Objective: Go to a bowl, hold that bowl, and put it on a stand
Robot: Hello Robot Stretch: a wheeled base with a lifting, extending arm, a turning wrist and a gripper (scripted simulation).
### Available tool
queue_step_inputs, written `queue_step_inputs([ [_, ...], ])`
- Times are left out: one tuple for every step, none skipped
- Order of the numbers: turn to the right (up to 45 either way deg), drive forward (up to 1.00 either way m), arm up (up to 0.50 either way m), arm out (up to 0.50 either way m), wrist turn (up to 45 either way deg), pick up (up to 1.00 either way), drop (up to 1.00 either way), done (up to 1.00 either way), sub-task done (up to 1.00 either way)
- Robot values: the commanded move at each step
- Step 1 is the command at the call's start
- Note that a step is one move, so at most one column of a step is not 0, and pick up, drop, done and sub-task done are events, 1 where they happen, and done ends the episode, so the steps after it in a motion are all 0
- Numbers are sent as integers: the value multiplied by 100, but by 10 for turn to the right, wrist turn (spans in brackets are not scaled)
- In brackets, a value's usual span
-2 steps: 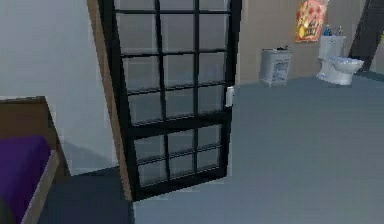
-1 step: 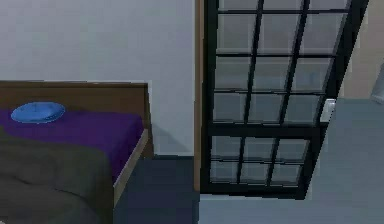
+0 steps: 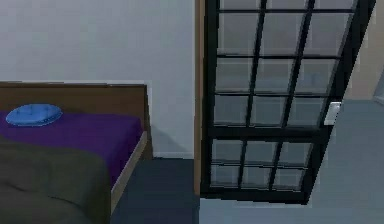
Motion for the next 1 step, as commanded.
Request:
queue_step_inputs([
  [450,0,0,0,0,0,0,0,0],
])
